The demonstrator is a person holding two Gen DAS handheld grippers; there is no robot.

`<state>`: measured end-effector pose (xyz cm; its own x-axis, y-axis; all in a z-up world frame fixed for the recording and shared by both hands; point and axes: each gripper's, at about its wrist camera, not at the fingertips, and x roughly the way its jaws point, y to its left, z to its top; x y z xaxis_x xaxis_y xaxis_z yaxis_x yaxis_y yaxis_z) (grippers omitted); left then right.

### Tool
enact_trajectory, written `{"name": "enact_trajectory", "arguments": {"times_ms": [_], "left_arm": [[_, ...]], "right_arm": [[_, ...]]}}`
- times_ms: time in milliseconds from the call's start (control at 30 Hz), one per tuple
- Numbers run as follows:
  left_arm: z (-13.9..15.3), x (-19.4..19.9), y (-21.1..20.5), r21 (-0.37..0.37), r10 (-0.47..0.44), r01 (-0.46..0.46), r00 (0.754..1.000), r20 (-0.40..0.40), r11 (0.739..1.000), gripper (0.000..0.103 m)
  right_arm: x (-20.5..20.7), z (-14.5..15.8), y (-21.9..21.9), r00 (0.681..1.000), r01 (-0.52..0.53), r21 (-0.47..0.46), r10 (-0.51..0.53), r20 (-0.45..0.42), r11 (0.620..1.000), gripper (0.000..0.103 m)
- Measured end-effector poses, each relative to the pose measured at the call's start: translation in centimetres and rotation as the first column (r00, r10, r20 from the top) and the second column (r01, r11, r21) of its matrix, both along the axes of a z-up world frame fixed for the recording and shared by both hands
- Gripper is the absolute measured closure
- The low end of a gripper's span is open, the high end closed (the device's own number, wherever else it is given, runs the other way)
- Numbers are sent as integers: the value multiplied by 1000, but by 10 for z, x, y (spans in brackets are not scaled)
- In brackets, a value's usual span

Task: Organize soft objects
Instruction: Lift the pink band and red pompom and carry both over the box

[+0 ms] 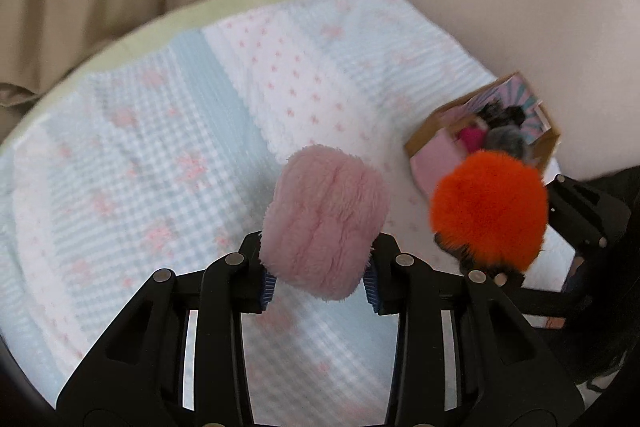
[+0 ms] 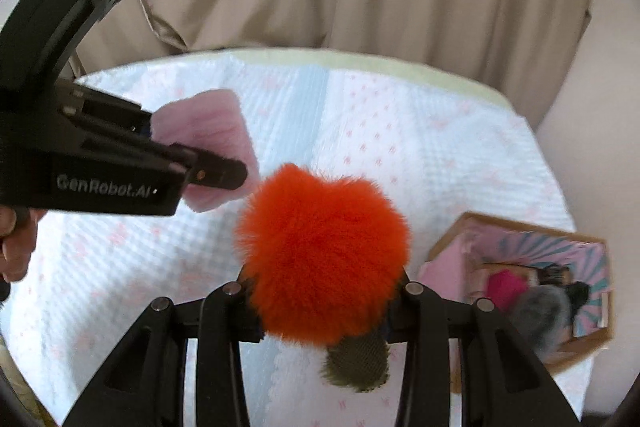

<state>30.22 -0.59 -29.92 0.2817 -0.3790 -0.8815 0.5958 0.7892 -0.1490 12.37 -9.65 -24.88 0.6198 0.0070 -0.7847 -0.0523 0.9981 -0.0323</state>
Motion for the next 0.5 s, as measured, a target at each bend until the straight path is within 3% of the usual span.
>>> {"name": "enact_trajectory", "arguments": {"times_ms": [333, 500], "left_arm": [[138, -90, 10, -59, 128, -123, 988, 85, 991, 71], [184, -136, -1, -85, 203, -193, 971, 129, 977, 71]], "right_arm": [[-57, 132, -20, 997, 59, 62, -62, 51, 996, 67], [-90, 179, -46, 993, 95, 113, -103, 65, 989, 67]]}}
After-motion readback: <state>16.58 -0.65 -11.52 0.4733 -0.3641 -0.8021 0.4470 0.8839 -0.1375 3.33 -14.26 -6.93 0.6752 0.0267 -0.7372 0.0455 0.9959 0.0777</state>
